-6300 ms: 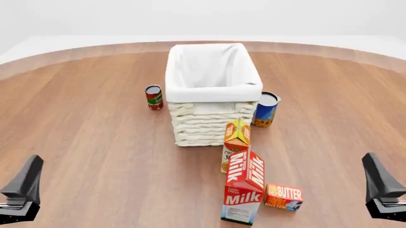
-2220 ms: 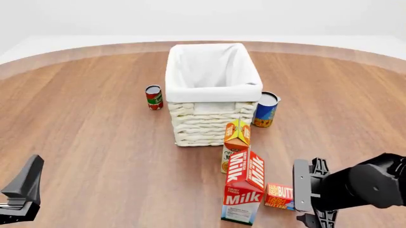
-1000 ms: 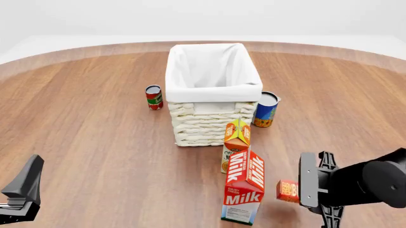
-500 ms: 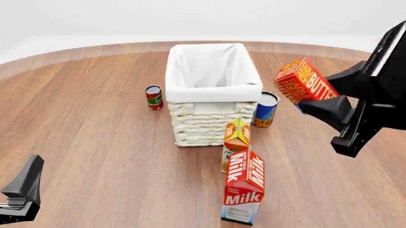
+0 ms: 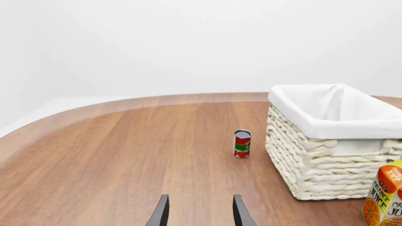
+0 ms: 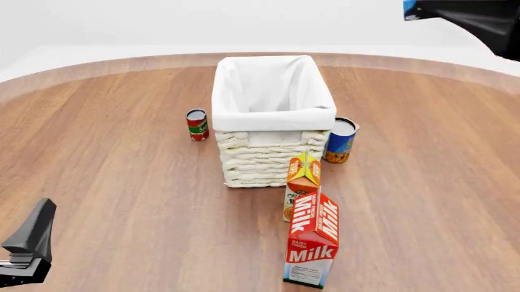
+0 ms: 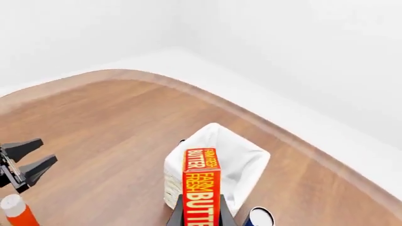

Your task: Pick up the butter and put it in the basket.

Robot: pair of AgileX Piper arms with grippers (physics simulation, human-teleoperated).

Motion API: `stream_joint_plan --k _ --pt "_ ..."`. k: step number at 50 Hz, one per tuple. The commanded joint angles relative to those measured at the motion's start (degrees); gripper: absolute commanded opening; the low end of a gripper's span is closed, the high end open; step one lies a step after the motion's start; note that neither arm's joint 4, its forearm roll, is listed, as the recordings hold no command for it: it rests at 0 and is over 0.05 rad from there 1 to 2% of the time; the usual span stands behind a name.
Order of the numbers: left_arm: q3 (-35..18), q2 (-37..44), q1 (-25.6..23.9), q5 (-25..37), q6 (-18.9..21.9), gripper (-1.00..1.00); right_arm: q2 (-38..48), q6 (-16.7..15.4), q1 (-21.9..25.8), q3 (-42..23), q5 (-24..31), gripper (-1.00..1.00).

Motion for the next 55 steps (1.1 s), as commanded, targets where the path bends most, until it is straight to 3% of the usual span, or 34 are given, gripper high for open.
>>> stream_joint_plan --k 1,3,4,6,11,16,22,30,35,45,55 --pt "0.0 0.0 0.0 0.0 0.0 1.0 5.86 3.77 -1.4 -3.04 -7.39 -1.0" --pt "0.0 0.0 0.0 0.0 0.0 1.0 7.65 5.0 -1.89 -3.68 -8.12 -1.0" --pt "0.0 0.0 0.0 0.0 0.0 1.0 10.36 8.02 -5.18 -4.66 -9.34 -1.0" --pt "0.0 0.0 0.0 0.0 0.0 1.0 12.23 11.1 -7.41 -5.28 -10.87 -1.0" --pt "0.0 0.0 0.0 0.0 0.0 1.0 16.93 17.95 -8.75 -5.65 -12.73 -1.0" --pt "0.0 0.0 0.0 0.0 0.0 1.0 20.61 22.08 -8.01 -6.09 -15.78 -1.0" --pt "0.0 0.0 0.0 0.0 0.0 1.0 24.7 20.26 -6.49 -5.7 -16.38 -1.0" --pt "0.0 0.0 0.0 0.0 0.0 1.0 28.14 21.78 -4.87 -7.28 -15.65 -1.0" --pt "0.0 0.0 0.0 0.0 0.0 1.0 29.65 21.1 -4.0 -7.53 -15.13 -1.0" --pt "0.0 0.0 0.0 0.0 0.0 1.0 32.86 18.17 -4.36 -10.3 -11.77 -1.0" --pt "0.0 0.0 0.0 0.0 0.0 1.0 33.97 17.15 -4.8 -9.4 -12.58 -1.0"
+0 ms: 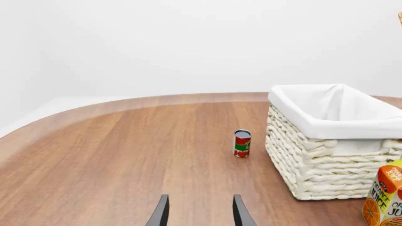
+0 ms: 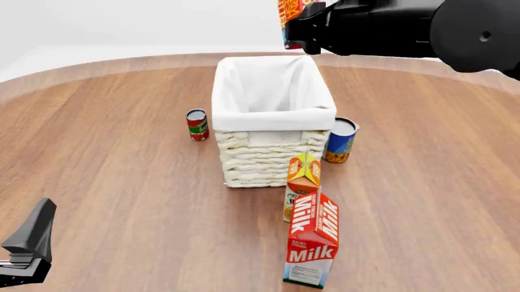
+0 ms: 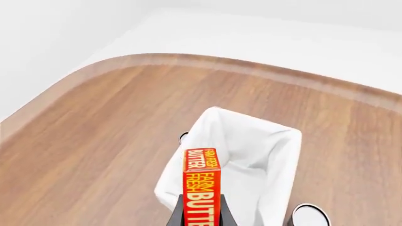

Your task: Pick up the butter and put it in the basket.

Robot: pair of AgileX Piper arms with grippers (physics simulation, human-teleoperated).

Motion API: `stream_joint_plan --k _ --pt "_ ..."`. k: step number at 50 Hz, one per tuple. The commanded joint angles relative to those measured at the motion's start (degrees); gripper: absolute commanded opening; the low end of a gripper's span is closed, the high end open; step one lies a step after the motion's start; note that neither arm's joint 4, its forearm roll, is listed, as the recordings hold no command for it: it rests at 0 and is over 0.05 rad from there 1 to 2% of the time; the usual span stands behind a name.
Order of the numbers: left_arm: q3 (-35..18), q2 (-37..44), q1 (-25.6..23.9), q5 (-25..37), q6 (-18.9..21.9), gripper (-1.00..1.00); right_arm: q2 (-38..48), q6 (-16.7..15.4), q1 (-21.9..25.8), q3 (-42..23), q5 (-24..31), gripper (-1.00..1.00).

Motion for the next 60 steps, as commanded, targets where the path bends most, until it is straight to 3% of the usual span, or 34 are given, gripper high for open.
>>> stream_joint_plan --k 1,60 --pt "0.0 0.0 0.0 0.0 0.0 1.0 1.63 -0.7 -0.1 -0.97 -0.34 -1.0" --pt "0.0 0.0 0.0 0.0 0.0 1.0 16.8 -1.39 -2.75 -7.76 -10.06 -1.0"
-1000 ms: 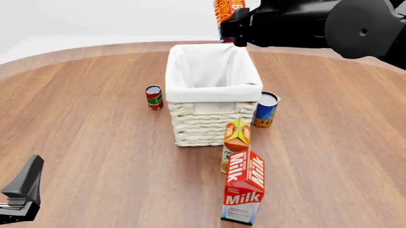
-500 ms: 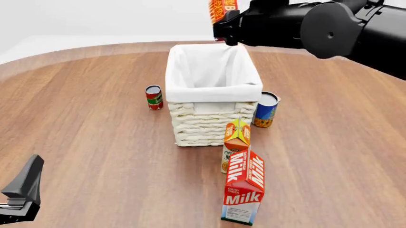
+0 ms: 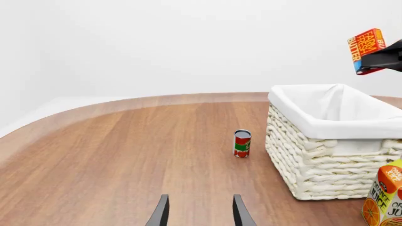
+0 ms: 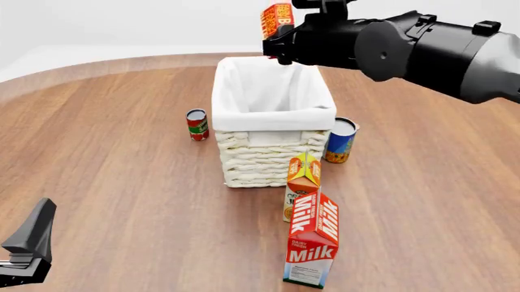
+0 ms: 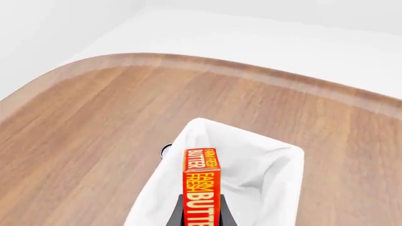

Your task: Pick up the butter and put it in the basket.

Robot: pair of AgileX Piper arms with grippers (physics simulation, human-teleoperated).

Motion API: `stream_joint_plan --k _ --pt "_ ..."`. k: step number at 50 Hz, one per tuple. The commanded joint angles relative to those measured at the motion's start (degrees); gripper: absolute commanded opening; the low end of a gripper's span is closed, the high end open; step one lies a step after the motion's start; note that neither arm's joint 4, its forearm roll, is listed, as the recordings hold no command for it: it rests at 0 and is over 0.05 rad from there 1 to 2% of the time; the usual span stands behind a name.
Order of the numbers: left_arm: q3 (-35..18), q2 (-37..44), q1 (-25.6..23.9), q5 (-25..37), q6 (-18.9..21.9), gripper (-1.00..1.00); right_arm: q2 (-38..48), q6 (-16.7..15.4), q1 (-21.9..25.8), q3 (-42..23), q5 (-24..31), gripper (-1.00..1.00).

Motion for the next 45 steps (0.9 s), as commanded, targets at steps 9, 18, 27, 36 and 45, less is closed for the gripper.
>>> stream_joint_plan --k 9,18,27,36,45 --pt "0.0 0.0 0.0 0.0 0.0 1.0 2.37 0.91 -0.4 -1.71 -1.79 -1.0" --pt "0.0 0.0 0.0 0.0 0.0 1.0 3.5 1.34 -0.77 -1.26 -3.05 -1.0" --pt "0.0 0.0 0.0 0.0 0.0 1.0 4.69 1.65 -0.31 -0.86 -3.99 -1.0" --pt "0.0 0.0 0.0 0.0 0.0 1.0 4.72 1.68 -0.02 -0.68 -4.12 -1.0" --pt "0.0 0.0 0.0 0.0 0.0 1.0 5.66 2.02 -0.11 -1.06 -4.7 -1.0"
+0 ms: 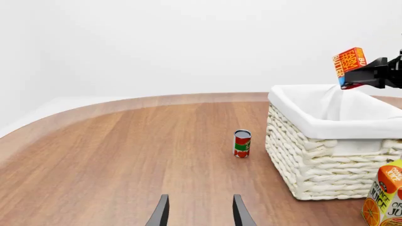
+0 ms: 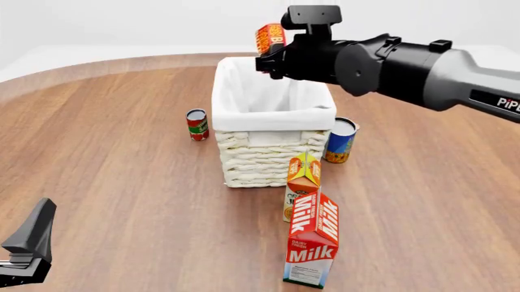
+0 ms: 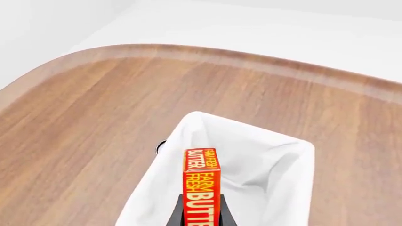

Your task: Pick up the butter and put it in the basket.

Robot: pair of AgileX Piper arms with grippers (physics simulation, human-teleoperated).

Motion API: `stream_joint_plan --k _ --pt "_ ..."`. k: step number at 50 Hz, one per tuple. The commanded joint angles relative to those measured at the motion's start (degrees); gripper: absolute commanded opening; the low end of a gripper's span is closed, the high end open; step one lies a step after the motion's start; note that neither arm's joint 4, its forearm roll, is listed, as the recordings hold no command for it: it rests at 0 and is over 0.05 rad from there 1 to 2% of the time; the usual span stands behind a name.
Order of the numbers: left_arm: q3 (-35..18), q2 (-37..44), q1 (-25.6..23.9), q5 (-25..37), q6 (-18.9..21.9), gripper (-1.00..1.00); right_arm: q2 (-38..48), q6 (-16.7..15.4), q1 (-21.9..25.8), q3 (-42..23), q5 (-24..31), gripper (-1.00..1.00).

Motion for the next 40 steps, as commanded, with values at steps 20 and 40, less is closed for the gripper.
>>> stream_joint_plan --k 20,40 --pt "0.0 0.0 0.0 0.0 0.0 1.0 3.22 0.95 0.42 -3.27 -1.18 -1.0" --pt "0.0 0.0 0.0 0.0 0.0 1.0 5.55 1.36 -0.67 -2.86 -1.52 -1.0"
